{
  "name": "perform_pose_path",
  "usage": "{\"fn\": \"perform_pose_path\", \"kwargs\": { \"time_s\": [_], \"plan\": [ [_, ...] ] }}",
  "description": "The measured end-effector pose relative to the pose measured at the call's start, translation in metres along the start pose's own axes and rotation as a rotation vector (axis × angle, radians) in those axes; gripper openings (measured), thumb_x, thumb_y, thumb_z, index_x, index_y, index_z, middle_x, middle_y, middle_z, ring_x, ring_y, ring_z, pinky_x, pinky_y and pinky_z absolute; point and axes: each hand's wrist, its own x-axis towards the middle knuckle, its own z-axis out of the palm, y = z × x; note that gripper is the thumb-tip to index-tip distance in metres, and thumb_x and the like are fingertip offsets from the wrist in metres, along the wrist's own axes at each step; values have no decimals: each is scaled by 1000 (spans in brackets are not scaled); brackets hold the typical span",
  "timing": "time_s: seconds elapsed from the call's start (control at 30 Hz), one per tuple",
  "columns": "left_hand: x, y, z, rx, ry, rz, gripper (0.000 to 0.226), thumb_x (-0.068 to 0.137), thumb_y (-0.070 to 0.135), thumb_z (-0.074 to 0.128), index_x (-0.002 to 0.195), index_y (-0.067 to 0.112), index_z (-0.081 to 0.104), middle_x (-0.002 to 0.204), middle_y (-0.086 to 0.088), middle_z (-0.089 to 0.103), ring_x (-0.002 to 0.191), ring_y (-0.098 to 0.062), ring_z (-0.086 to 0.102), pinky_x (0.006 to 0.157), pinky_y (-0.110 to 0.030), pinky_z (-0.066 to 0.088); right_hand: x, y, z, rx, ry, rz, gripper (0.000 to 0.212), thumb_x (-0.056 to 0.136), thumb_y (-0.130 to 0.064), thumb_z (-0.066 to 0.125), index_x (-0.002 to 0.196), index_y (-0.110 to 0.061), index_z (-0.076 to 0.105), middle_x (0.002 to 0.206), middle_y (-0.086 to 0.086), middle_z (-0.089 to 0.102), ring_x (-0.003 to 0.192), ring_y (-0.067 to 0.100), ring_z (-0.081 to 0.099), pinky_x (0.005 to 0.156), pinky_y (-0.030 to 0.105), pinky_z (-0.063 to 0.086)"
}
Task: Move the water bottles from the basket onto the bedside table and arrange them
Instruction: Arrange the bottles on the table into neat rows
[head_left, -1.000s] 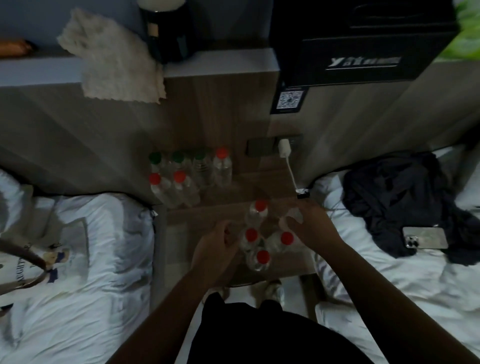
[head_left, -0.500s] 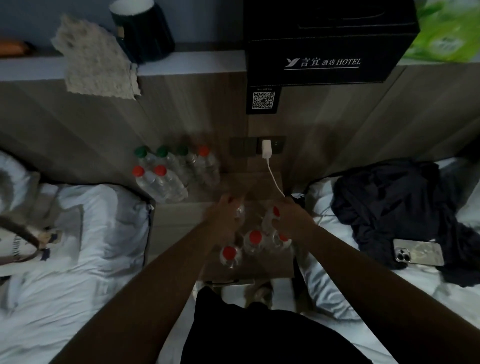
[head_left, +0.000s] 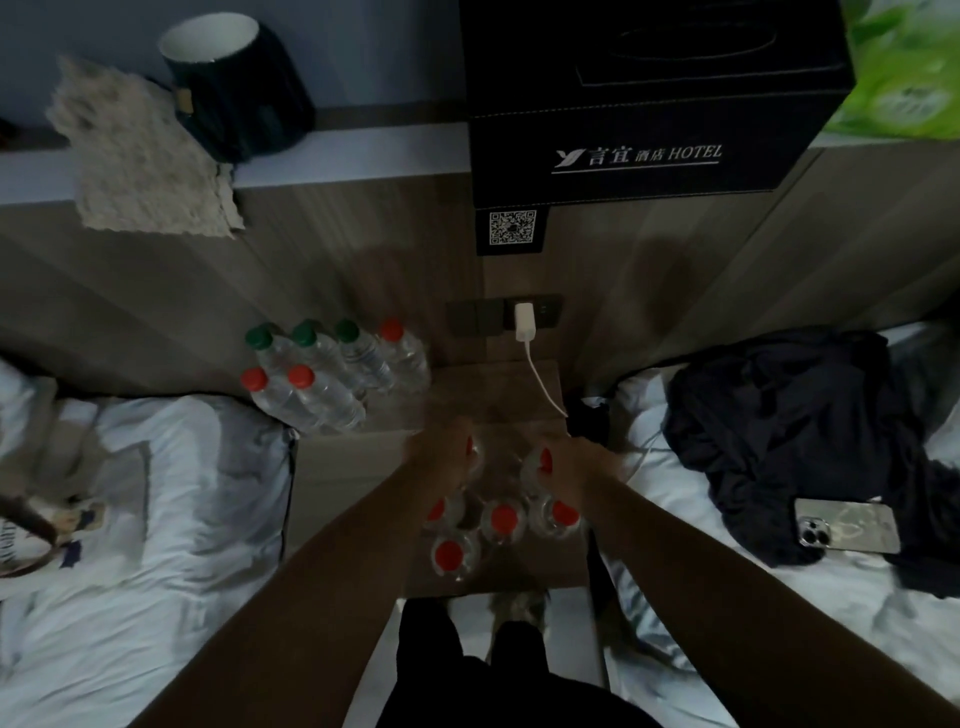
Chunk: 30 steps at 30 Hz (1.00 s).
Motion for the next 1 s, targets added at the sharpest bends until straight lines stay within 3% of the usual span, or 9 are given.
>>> {"fn": "perform_pose_path", "kwargs": {
  "time_s": [0.27, 0.4, 0.53, 0.7, 0.8, 0.93, 1.0],
  "plan": [
    [0, -19, -3, -116, -37, 51, 33, 92, 38, 54, 118, 19, 52, 116, -6, 59, 100, -21, 55, 77, -28, 38, 10, -10, -1, 5, -39, 101, 38, 89, -49, 53, 117, -25, 56, 108, 2, 64, 99, 23, 62, 73, 29, 40],
    [-1, -38, -14, -162, 15, 29, 35, 95, 35, 50, 122, 14, 53, 122, -9, 59, 111, -25, 55, 87, -31, 40, 6, -20, 1, 26, -20, 121, 36, 92, -44, 52, 117, -18, 57, 108, 6, 64, 97, 22, 61, 72, 28, 38],
    [0, -74, -22, -216, 13, -26, 40, 94, 38, 50, 125, 12, 52, 124, -10, 58, 113, -27, 54, 93, -33, 42, 10, -36, 2, 37, -23, 154, 36, 91, -45, 53, 112, -18, 60, 93, 2, 61, 85, 18, 60, 70, 28, 40],
    [-1, -109, -36, -153, 70, -70, 37, 94, 41, 48, 117, 14, 54, 117, -11, 61, 109, -28, 57, 88, -37, 44, 16, -74, -3, -41, -25, 123, 33, 93, -46, 49, 104, -16, 60, 106, 7, 62, 96, 26, 61, 72, 30, 41],
    [-1, -128, -44, -136, 95, -81, 32, 95, 36, 48, 116, 12, 54, 110, -8, 62, 101, -24, 59, 75, -30, 40, 19, -98, -2, -51, 8, 94, 24, 92, -42, 49, 90, -19, 55, 97, 5, 59, 103, 27, 60, 84, 34, 44],
    [1, -146, -53, -56, 106, -60, 26, 95, 27, 50, 115, 12, 56, 109, -7, 65, 94, -20, 63, 72, -27, 46, 28, -127, -1, -61, -16, 74, 34, 91, -37, 52, 119, -20, 60, 117, 6, 62, 111, 25, 57, 89, 31, 41],
    [1, -153, -58, -59, 111, -54, 28, 95, 29, 49, 118, 14, 56, 111, -8, 65, 95, -22, 63, 78, -31, 50, 32, -141, 1, -49, 14, 88, 34, 88, -37, 55, 116, -19, 63, 113, 5, 65, 108, 24, 60, 84, 31, 39]
  ]
}}
